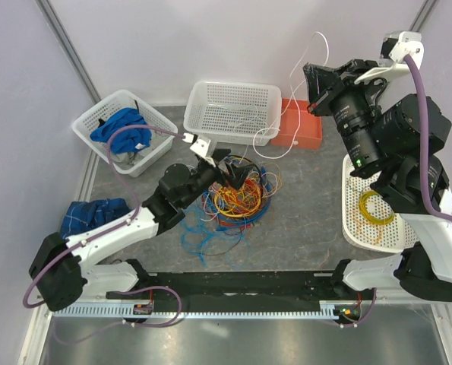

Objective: Untangle the cables

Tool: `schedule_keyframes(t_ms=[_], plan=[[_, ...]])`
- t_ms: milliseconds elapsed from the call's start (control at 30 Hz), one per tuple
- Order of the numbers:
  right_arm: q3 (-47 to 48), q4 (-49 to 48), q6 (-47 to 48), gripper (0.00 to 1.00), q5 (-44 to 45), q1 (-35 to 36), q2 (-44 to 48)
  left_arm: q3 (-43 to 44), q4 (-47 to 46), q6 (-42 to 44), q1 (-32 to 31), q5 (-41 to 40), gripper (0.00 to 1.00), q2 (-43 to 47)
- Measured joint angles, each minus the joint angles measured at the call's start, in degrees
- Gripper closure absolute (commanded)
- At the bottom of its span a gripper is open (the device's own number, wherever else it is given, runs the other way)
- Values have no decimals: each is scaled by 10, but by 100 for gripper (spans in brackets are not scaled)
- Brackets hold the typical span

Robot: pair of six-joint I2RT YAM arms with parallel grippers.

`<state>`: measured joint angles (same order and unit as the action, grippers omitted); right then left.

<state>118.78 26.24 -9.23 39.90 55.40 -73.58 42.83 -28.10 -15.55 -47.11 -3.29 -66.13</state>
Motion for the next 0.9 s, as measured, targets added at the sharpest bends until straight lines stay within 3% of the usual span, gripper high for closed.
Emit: schedule_keyframes(t_ms=[233, 567, 667, 700, 767, 800, 900], plan=[[-38, 19, -22, 100, -16, 0, 30, 44, -101, 75, 0, 8, 6, -93], [-106, 29, -45, 100, -31, 0, 67, 174, -144, 110, 5, 24, 15, -223], [-113, 35, -52, 100, -37, 0, 78, 209, -144, 110, 14, 34, 40, -256], [-113, 36, -55, 100, -39, 0, 81, 214, -144, 110, 18, 36, 56, -265], [-113, 39, -56, 100, -39, 0, 89, 214, -141, 108, 22, 38, 71, -275], [-113, 40, -56, 100, -39, 0, 94, 214, -139, 110, 25, 38, 98, -279], [-116, 43, -56, 100, -38, 0, 108, 214, -131, 111, 30, 35, 98, -281]])
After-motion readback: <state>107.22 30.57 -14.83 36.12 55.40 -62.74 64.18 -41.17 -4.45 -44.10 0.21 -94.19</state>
